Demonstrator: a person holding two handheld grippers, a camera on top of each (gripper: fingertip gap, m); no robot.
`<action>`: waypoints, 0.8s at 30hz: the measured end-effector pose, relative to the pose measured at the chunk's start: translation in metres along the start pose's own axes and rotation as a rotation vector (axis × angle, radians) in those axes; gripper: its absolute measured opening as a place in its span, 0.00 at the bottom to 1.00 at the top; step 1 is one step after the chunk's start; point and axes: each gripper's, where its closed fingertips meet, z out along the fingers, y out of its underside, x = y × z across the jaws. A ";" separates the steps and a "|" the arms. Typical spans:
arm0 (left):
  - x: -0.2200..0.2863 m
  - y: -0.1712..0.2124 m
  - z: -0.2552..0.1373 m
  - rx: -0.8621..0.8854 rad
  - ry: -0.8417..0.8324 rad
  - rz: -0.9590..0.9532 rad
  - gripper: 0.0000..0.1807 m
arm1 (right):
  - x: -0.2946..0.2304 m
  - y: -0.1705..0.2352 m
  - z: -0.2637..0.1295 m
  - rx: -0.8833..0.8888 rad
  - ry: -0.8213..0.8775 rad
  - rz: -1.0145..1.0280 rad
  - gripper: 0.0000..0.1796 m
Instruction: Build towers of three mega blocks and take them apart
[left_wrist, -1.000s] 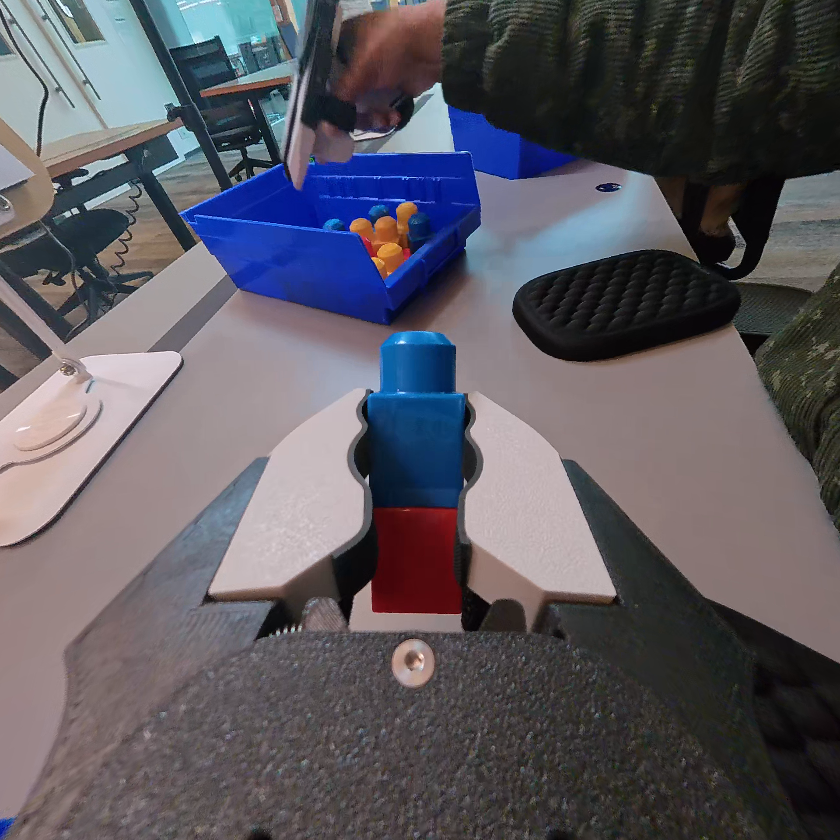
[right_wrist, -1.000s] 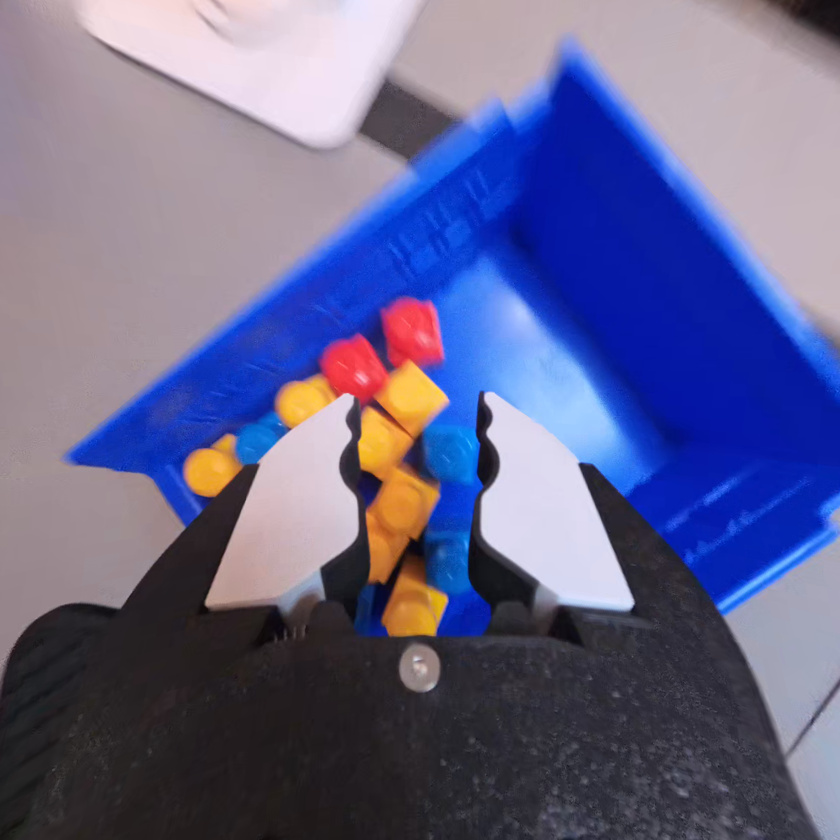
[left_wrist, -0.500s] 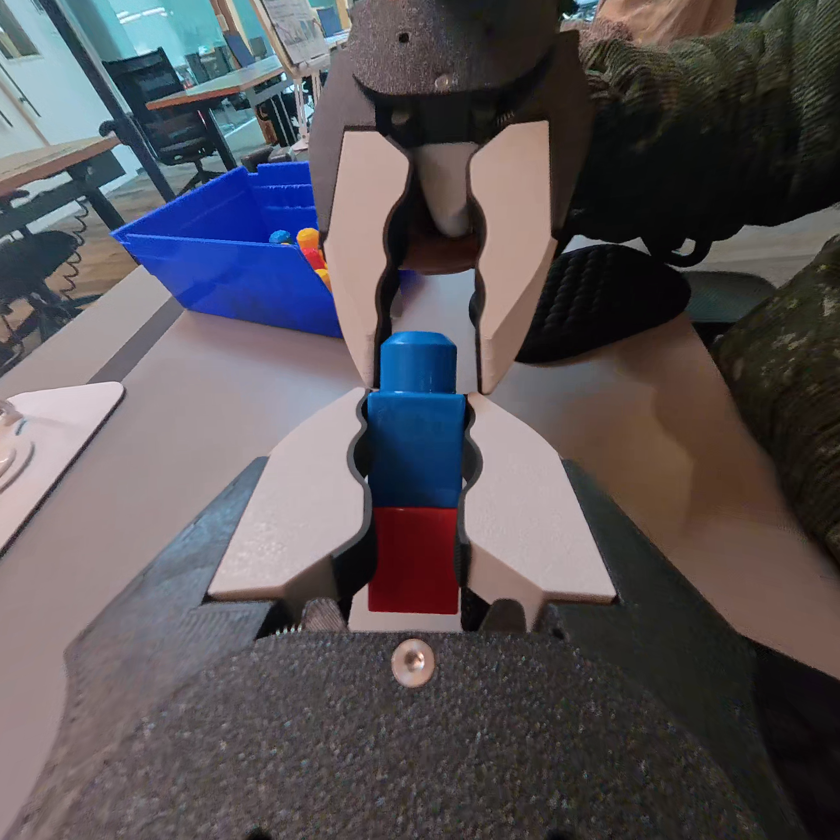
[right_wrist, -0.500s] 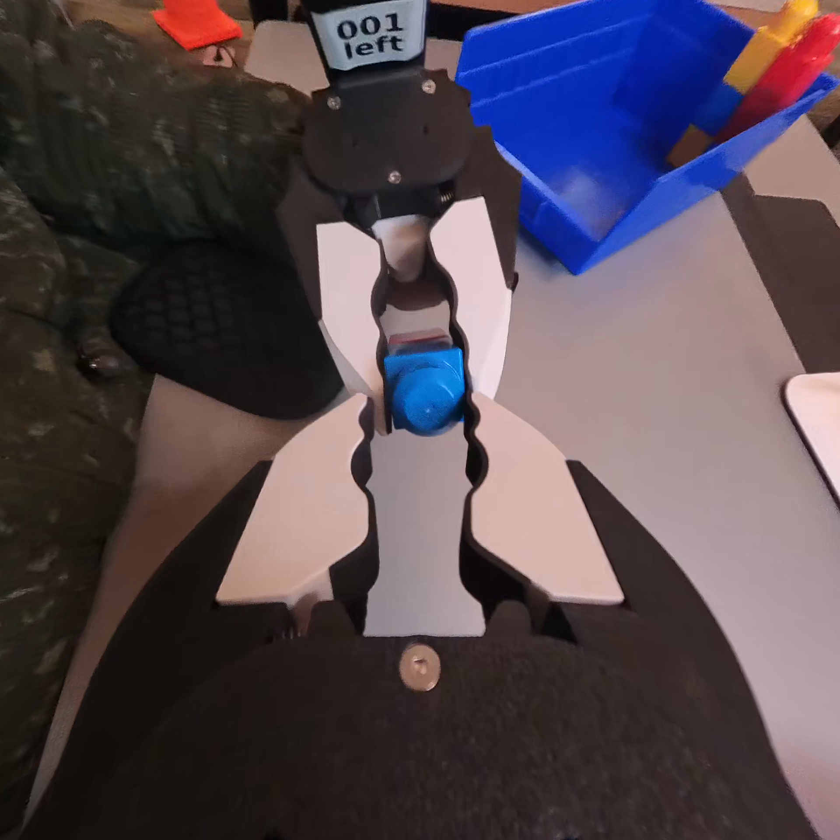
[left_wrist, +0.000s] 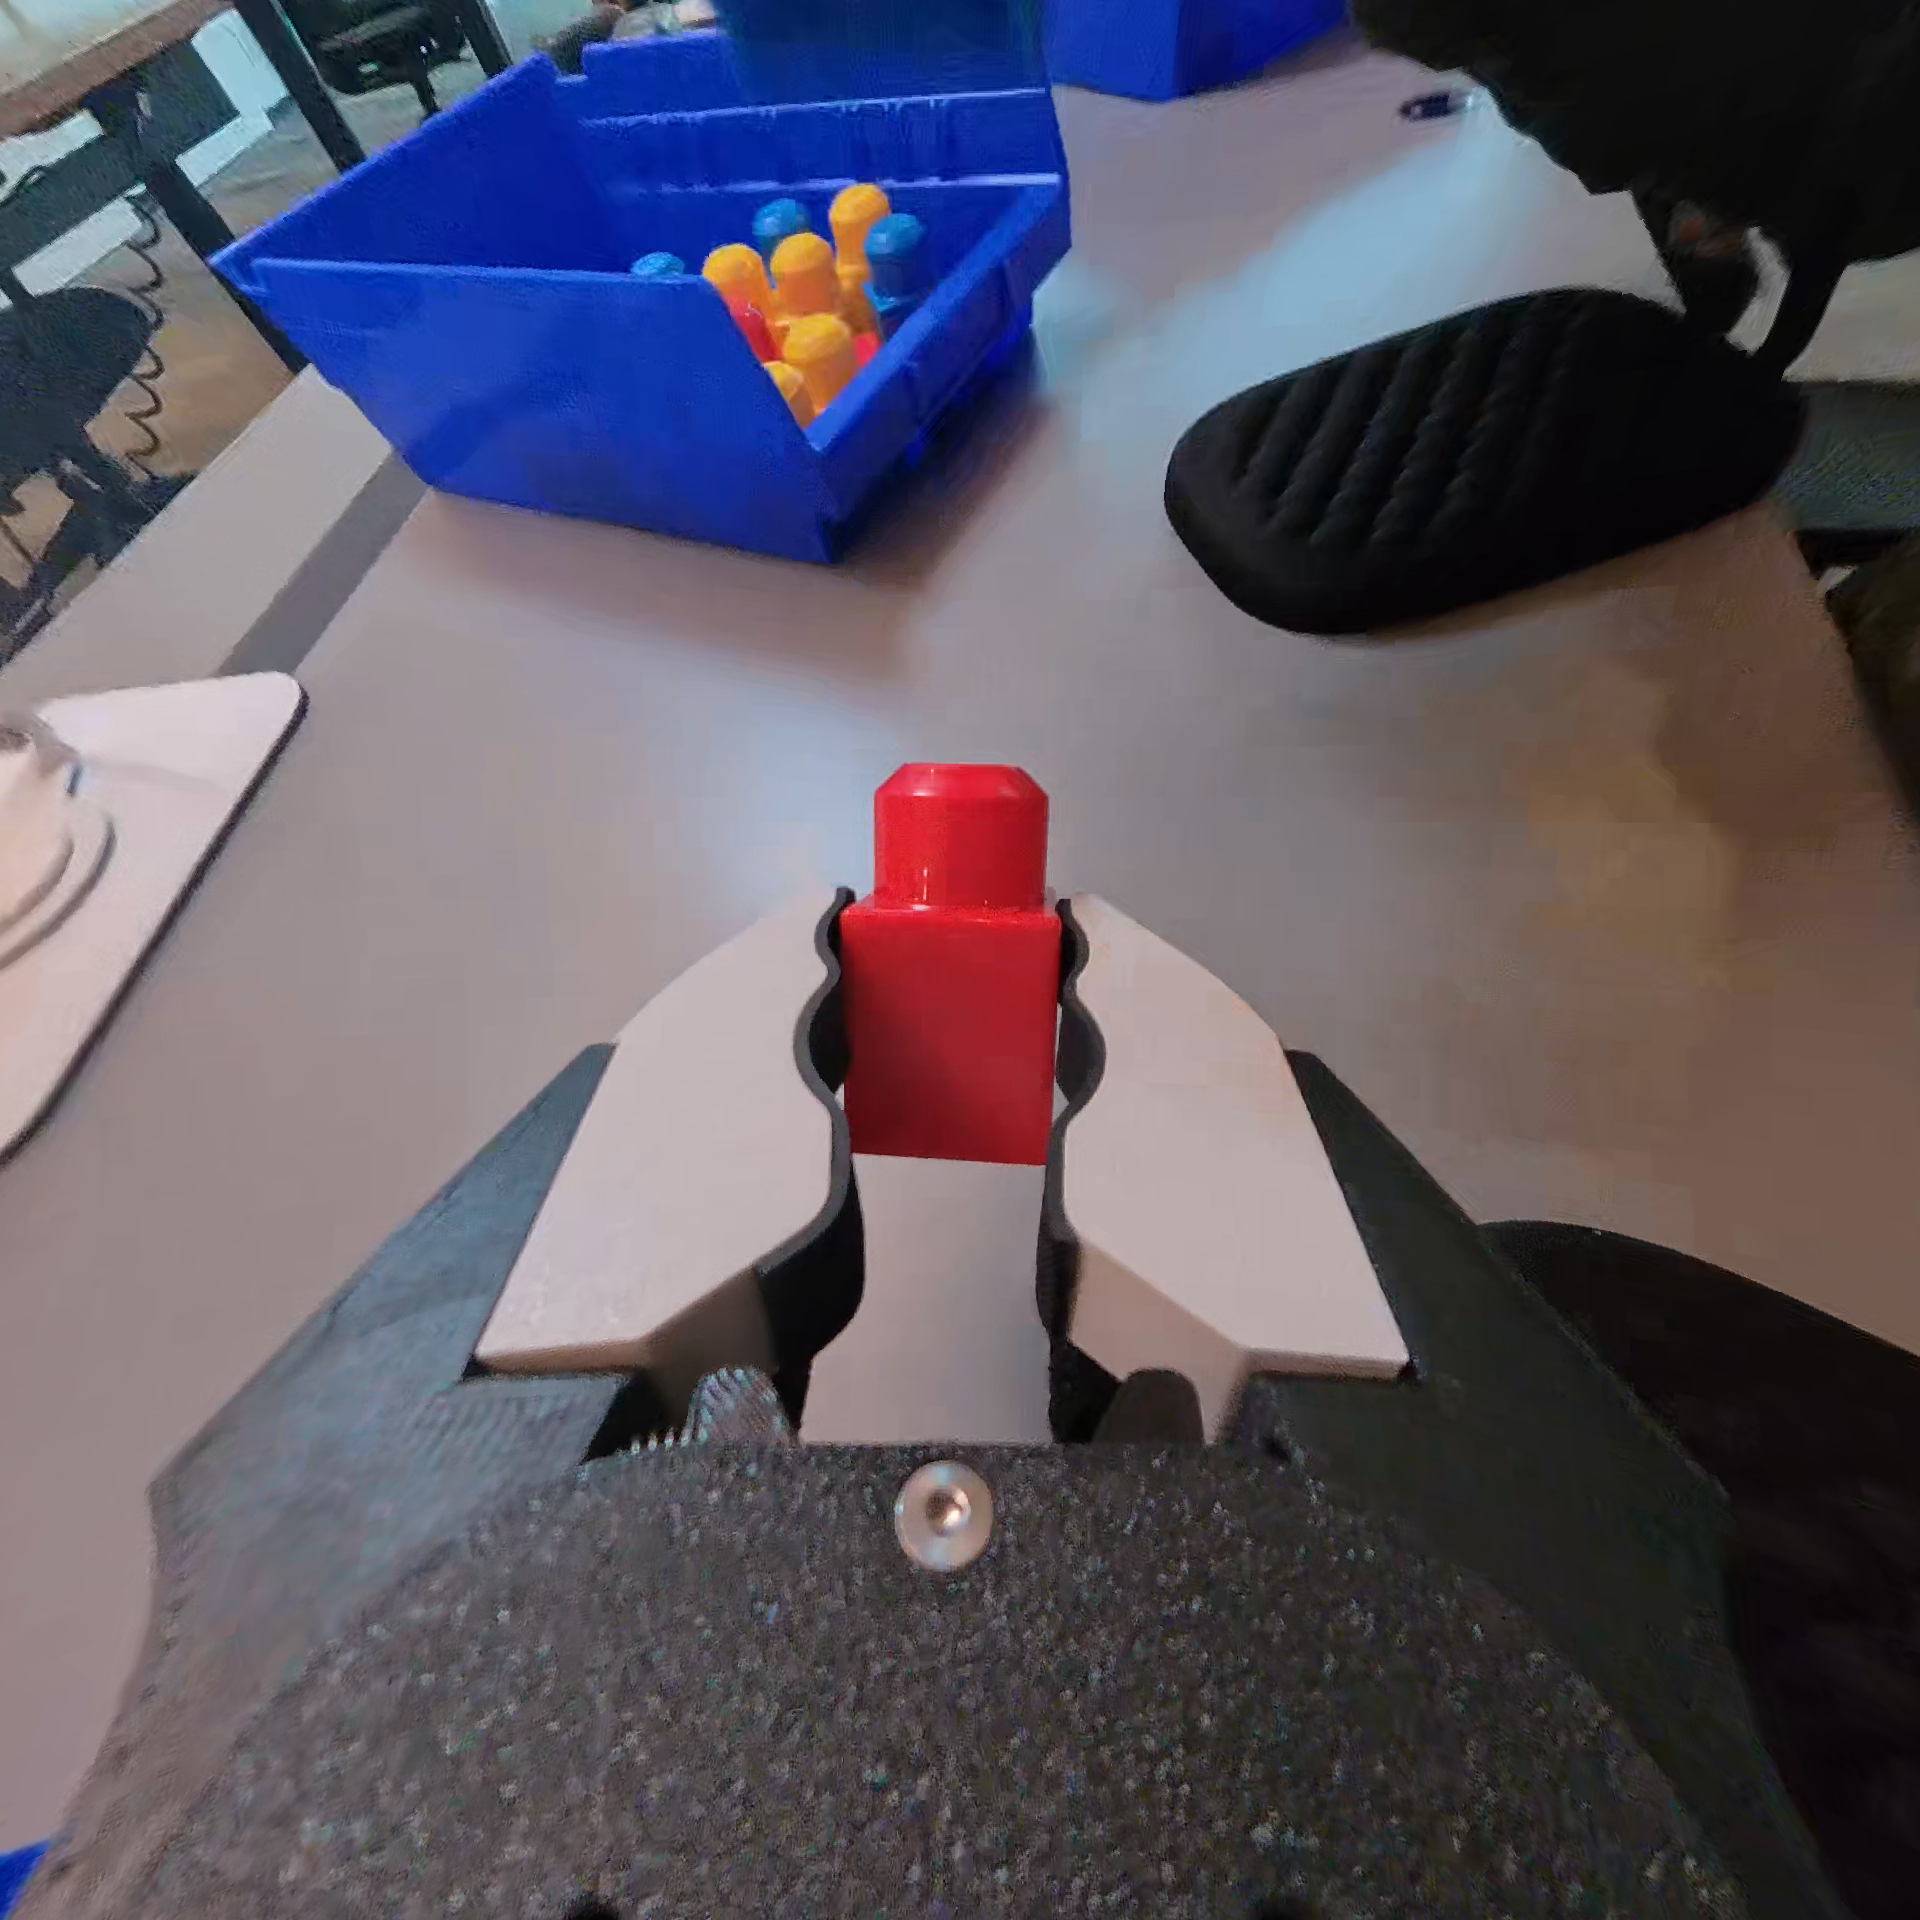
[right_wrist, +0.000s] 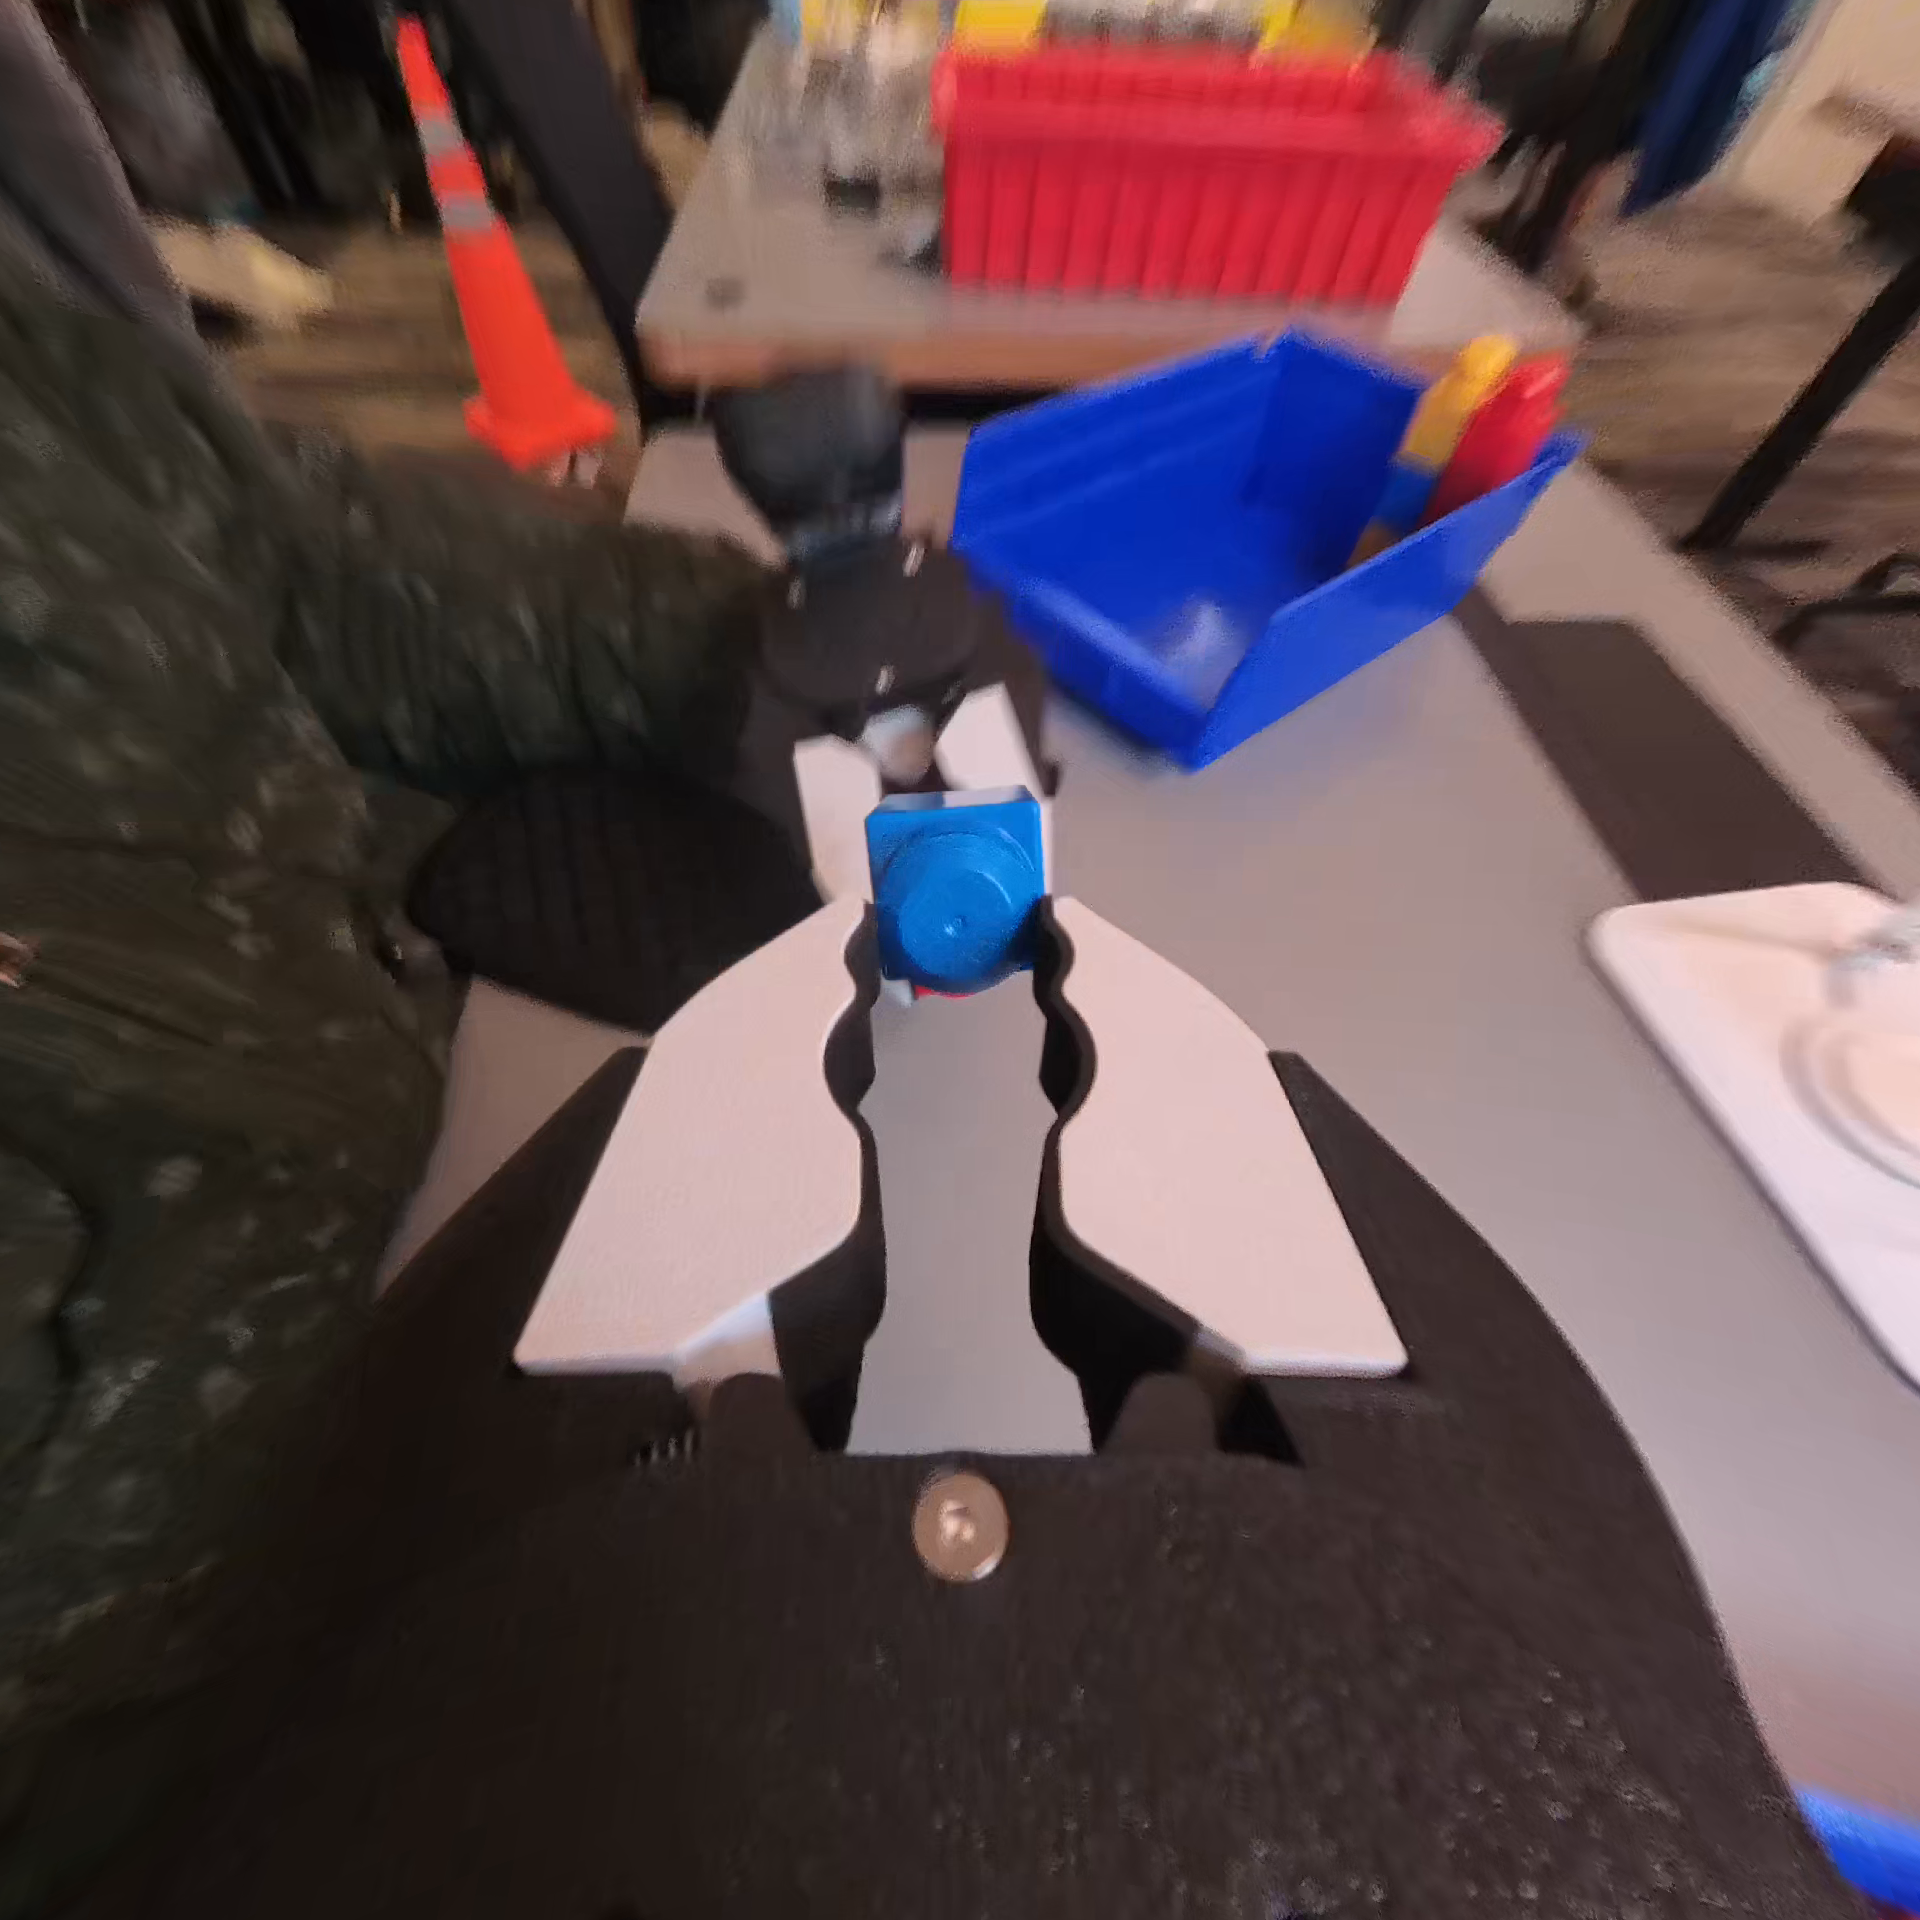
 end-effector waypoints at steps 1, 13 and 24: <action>-0.001 0.001 -0.002 0.019 0.011 -0.032 0.20 | 0.016 -0.012 -0.022 0.022 0.077 -0.005 0.16; -0.006 -0.021 -0.006 0.134 -0.012 -0.066 0.20 | 0.227 0.196 -0.241 -0.974 0.875 0.427 0.16; 0.002 -0.019 -0.003 0.134 0.025 -0.068 0.20 | 0.207 0.263 -0.221 -1.044 0.663 0.919 0.17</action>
